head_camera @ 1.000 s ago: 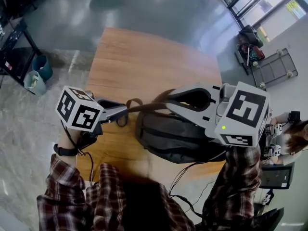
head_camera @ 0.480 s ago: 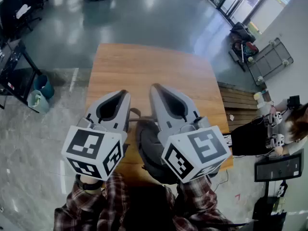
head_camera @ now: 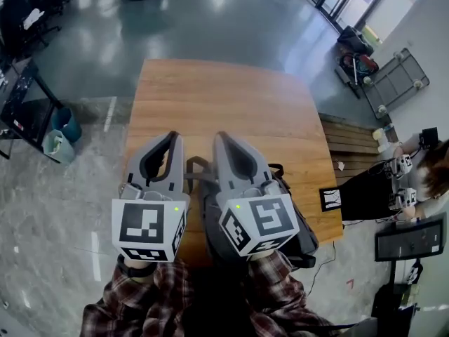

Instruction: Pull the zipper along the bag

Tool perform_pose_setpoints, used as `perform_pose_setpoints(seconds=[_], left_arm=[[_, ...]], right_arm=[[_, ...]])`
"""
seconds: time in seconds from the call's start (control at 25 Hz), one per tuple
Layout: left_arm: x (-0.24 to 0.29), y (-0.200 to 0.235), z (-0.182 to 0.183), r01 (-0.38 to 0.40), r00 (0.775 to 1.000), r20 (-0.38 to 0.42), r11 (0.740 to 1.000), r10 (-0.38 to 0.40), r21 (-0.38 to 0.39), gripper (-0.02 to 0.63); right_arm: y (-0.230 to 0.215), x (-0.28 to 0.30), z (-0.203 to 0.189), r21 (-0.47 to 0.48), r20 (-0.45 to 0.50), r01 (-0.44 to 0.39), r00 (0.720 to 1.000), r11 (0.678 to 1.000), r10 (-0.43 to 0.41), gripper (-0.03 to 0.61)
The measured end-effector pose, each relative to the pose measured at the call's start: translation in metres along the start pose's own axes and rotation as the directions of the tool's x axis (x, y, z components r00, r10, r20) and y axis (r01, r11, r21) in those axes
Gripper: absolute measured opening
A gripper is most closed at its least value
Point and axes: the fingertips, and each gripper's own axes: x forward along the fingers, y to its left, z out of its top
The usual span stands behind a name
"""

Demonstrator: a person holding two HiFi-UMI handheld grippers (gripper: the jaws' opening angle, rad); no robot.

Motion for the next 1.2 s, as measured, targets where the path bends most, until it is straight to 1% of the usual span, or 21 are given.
perform_pose_setpoints(seconds=[0.08,0.2,0.36,0.48,1.2], left_arm=[[-0.001,0.003,0.003,-0.021,1.0,0.015,1.0,0.02,0.013,0.015],[-0.002,0.007,0.003,-0.045,0.999,0.024,0.998,0.044,0.047,0.014],[-0.002,0.006,0.0,-0.026,0.999,0.022,0.999,0.025,0.032,0.014],[-0.003,0.006,0.0,-0.021,1.0,0.022,0.999,0.021,0.035,0.014],[-0.001,0.006,-0.001,0.002,1.0,0.011,0.999,-0.003,0.044,0.014]], right_arm=[[-0.002,-0.001,0.0,-0.001,0.001,-0.006,1.0,1.0,0.006,0.008],[0.003,-0.002,-0.003,-0.029,-0.006,-0.021,1.0,0.999,0.021,0.008],[0.013,0.002,-0.007,-0.067,-0.015,-0.049,0.999,0.997,0.049,0.006],[0.017,0.003,-0.007,-0.081,-0.014,-0.055,0.998,0.995,0.054,0.006],[0.018,0.005,-0.008,-0.085,-0.016,-0.062,0.998,0.994,0.061,0.006]])
